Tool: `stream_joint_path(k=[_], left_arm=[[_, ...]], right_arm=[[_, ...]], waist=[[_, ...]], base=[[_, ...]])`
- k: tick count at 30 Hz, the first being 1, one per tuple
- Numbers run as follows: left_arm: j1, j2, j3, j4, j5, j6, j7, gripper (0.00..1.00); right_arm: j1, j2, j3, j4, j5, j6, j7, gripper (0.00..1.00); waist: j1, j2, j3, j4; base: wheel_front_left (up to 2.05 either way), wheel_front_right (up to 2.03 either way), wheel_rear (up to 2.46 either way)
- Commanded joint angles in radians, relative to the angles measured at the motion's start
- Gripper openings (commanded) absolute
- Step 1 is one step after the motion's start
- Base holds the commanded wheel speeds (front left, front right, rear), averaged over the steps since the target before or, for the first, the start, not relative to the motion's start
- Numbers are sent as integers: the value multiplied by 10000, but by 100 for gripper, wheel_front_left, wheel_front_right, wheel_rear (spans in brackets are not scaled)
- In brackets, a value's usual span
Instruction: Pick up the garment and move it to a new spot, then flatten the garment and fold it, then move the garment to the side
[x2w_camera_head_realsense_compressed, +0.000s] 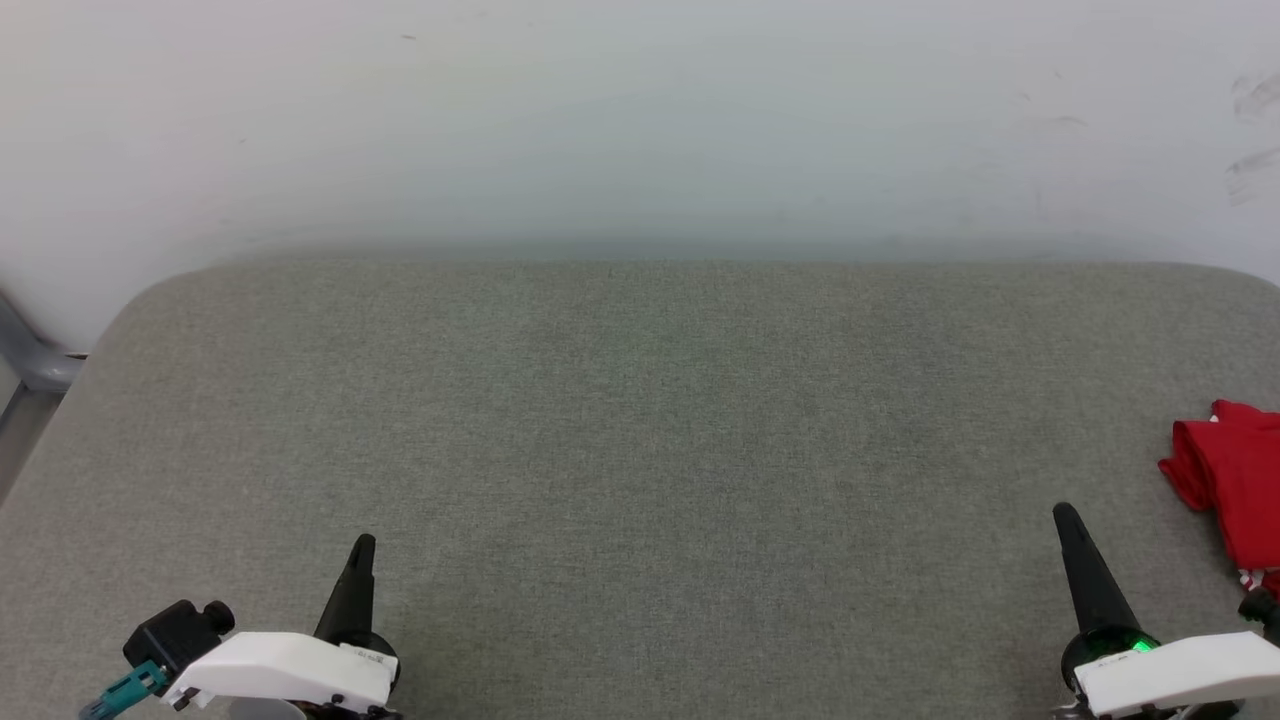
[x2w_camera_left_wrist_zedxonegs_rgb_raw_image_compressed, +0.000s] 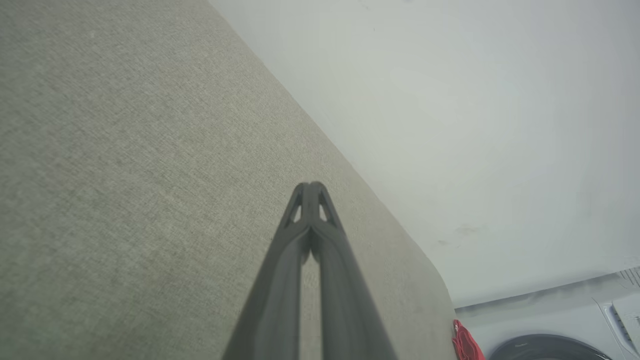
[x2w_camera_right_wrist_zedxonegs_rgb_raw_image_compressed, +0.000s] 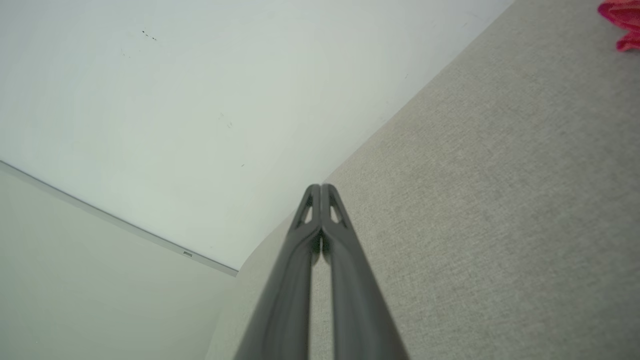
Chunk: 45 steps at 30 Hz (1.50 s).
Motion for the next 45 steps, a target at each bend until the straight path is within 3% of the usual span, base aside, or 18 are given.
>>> stream_joint_path(k=[1, 45], left_arm=[[-310, -2, 131, -77, -303, -81, 76, 0], [-804, -481, 932, 145, -4126, -517, 1156, 0]], right_arm=[[-259, -92, 1, 0, 346, -2, 55, 0], [-1283, -57, -93, 1215, 4438, -3, 478, 0]], waist=[[-1, 0, 7, -5], [-1, 0, 181, -127]], base=[[0, 0, 0], [0, 0, 0]])
